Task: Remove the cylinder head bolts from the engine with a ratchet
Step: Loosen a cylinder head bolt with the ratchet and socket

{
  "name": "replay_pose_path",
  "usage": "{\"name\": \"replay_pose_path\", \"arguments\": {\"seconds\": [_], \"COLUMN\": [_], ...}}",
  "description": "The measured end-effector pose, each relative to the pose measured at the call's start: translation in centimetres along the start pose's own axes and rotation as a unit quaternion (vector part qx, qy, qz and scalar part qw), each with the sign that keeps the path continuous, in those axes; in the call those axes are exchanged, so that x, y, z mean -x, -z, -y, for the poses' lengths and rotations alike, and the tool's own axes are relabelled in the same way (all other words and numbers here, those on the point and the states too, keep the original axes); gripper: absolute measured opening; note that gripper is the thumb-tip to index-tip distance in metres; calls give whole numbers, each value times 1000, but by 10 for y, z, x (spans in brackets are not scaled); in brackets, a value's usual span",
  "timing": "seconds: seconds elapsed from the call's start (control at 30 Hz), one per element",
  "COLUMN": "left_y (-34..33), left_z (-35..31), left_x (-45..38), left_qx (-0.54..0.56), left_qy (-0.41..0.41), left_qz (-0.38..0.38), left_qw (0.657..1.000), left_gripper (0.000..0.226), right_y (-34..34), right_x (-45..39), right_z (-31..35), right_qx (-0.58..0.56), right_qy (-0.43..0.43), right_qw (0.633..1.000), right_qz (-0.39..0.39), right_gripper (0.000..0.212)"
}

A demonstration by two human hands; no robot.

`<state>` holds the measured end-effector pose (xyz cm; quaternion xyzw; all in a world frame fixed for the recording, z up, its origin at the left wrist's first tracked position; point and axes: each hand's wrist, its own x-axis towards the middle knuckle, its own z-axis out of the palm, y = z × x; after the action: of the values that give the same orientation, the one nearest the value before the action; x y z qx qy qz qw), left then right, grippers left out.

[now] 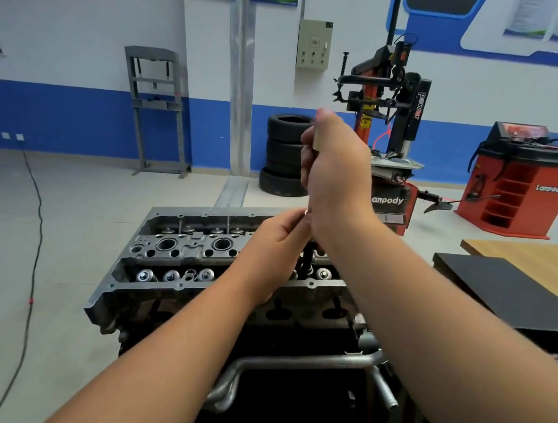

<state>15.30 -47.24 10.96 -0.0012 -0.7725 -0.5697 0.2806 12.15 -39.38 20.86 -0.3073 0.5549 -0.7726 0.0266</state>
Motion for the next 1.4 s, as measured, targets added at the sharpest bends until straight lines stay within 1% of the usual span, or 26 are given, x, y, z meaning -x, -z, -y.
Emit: {"name": "replay_pose_path", "arguments": {"seconds": [0.03,0.07,0.13,0.2,0.23,0.27,0.3,0.37,0.43,0.5,0.57,0.6,0.63,0.67,0.73,0.77,0.83,0.93,1.0,1.07,1.1,1.17,1.23,1.3,1.33,1.4], "left_y": [0,-1,-1,-1,-1,-1,-1,0,0,0,0,-1,-1,-1,-1,-1,-1,0,-1,-1,-1,-2,-2,-2,-2,0], "left_z": [-1,-3,-4,-2,-1,1,1,0,0,-1,-3,-3,-3,-2,-2,-2,-2,-2,-3,-5,-5,-3,-3,-3,-3,-1], "left_x": [1,1,3,3,2,1,1,1,2,2,3,3,3,3,2,2,1,1,1,0,1,2,2,2,2,1], "left_qx": [-10,-19,-13,13,22,26,29,23,16,6,-3,-3,2,11,22,23,26,20,-8,-32,-34,-1,30,31,27,24], "left_qy": [-2,-4,-4,7,16,24,28,28,18,9,8,9,12,16,25,30,35,15,10,14,13,7,6,12,11,11], "left_qz": [-3,-8,-17,-25,-27,-26,-23,-13,-8,-16,-23,-26,-30,-34,-37,-33,-20,-10,-16,-22,-26,-31,-33,-25,-18,-13], "left_qw": [1000,1000,1000,1000,999,999,999,999,1000,1000,1000,1000,999,999,999,999,999,1000,1000,999,999,999,999,999,999,1000], "left_gripper": [36,40,34,22,22,21,22,29,34,30,31,31,31,29,24,24,33,37,33,47,46,30,30,35,36,35], "right_y": [-6,-10,-7,5,14,22,27,27,13,-1,-6,-3,1,8,23,27,26,7,-1,-5,-7,-5,5,17,20,16], "right_x": [5,6,0,-13,-19,-23,-25,-22,-10,1,2,-1,-6,-13,-23,-25,-22,-7,1,3,3,-3,-14,-22,-24,-19], "right_z": [-4,-6,-1,9,15,20,21,17,7,-3,-4,-1,3,9,20,22,20,8,3,3,4,9,16,24,24,18], "right_qx": [22,31,22,-5,-27,-46,-60,-68,-49,0,23,11,-12,-38,-64,-68,-58,-34,-26,14,39,63,11,-39,-51,-52], "right_qy": [36,54,44,-36,-88,-125,-140,-126,-59,32,60,45,14,-31,-114,-134,-128,-39,26,60,68,57,-38,-114,-121,-104], "right_qw": [998,997,998,995,982,968,960,969,992,999,997,998,1000,996,971,961,966,995,999,996,995,996,994,973,969,980], "right_qz": [-40,-55,-28,91,164,214,233,201,105,-1,-42,-31,6,70,201,234,218,81,-14,-59,-62,-16,99,196,209,163], "right_gripper": [37,37,36,35,37,39,41,42,39,38,37,35,34,36,42,44,46,35,29,29,30,30,33,37,38,37]}}
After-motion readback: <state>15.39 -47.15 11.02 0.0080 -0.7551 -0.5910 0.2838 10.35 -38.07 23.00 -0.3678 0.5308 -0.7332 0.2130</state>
